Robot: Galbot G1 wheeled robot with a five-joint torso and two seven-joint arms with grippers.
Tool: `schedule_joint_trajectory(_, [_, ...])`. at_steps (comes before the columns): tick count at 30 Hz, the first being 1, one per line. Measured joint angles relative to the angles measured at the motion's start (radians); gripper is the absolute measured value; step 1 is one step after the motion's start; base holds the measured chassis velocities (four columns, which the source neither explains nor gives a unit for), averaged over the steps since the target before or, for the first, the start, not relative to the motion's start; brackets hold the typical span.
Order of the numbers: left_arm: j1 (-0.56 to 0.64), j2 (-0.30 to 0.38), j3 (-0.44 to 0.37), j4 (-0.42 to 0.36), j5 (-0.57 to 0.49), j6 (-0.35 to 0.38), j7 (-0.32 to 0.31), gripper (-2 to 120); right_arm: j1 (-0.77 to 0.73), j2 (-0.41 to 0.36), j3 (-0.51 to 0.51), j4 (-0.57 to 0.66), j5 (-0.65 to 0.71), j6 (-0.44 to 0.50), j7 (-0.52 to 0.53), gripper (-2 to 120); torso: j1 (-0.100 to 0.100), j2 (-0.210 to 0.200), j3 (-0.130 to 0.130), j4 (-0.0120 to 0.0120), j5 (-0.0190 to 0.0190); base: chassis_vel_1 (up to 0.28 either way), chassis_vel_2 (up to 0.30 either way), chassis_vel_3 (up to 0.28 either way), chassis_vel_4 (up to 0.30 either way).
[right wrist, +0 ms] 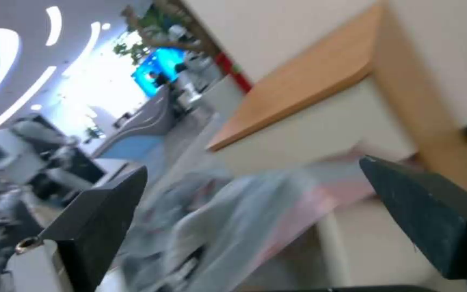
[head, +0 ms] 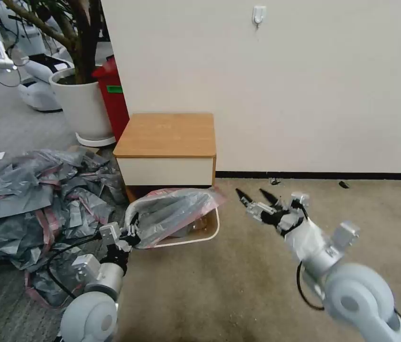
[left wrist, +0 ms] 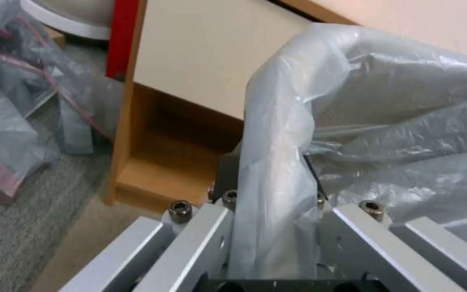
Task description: Pick up the garbage bag from the table and place it over the trash can.
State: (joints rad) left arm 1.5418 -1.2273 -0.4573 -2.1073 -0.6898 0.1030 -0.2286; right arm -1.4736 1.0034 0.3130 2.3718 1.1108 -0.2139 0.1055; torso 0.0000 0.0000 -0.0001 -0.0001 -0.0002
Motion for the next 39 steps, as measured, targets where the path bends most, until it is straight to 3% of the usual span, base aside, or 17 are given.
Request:
schedule_joint_trajectory(6, [0.001, -0.008, 0.002, 0.003, 0.009, -0.002, 0.001, 4, 0.013, 0.025, -0.123, 0.002, -0.094, -0.012, 0.022, 100, 0.0, 0.0, 0.0, 0.0001, 0.0003, 0.0, 0.0, 0.0, 0.0])
schedule_joint_trajectory(13, [0.011, -0.008, 0.0, -0.004, 0.013, -0.002, 0.004, 4, 0.044, 0.009, -0.146, -0.007, -0.137, -0.031, 0.04, 100, 0.0, 0.0, 0.0, 0.0001, 0.0002, 0.0, 0.0, 0.0, 0.0])
schedule_joint_trajectory(15, [0.008, -0.008, 0.002, -0.004, 0.013, -0.002, 0.004, 4, 0.057, -0.008, -0.155, -0.022, -0.287, -0.019, 0.018, 100, 0.0, 0.0, 0.0, 0.0001, 0.0003, 0.0, 0.0, 0.0, 0.0])
schedule_joint_trajectory(16, [0.008, -0.008, 0.002, -0.004, 0.013, -0.002, 0.004, 4, 0.057, -0.008, -0.155, -0.022, -0.287, -0.019, 0.018, 100, 0.0, 0.0, 0.0, 0.0001, 0.0003, 0.0, 0.0, 0.0, 0.0])
schedule_joint_trajectory(19, [0.004, -0.008, 0.007, -0.004, 0.014, -0.002, 0.004, 4, 0.078, -0.043, -0.158, -0.048, -0.554, 0.038, -0.037, 100, 0.0, 0.0, 0.0, 0.0001, 0.0003, 0.0, 0.0, 0.0, 0.0])
schedule_joint_trajectory(29, [0.0, -0.01, 0.011, -0.002, 0.015, 0.016, 0.002, 4, 0.134, -0.095, -0.174, -0.091, -0.877, 0.107, -0.073, 100, 0.0, 0.0, 0.0, 0.0001, 0.0003, 0.0, 0.0, 0.0, 0.0])
schedule_joint_trajectory(32, [0.001, -0.011, 0.012, -0.007, 0.015, 0.041, -0.004, 4, 0.144, -0.102, -0.182, -0.109, -0.969, 0.131, -0.09, 100, 0.0, 0.0, 0.0, 0.0001, 0.0002, 0.0, 0.0, 0.0, 0.0])
schedule_joint_trajectory(39, [0.006, -0.008, 0.006, -0.056, -0.013, 0.196, -0.047, 4, 0.175, -0.113, -0.183, -0.169, -1.298, 0.209, -0.184, 100, 0.0, 0.0, 0.0, 0.0, 0.0003, 0.0, 0.0, 0.0, 0.0])
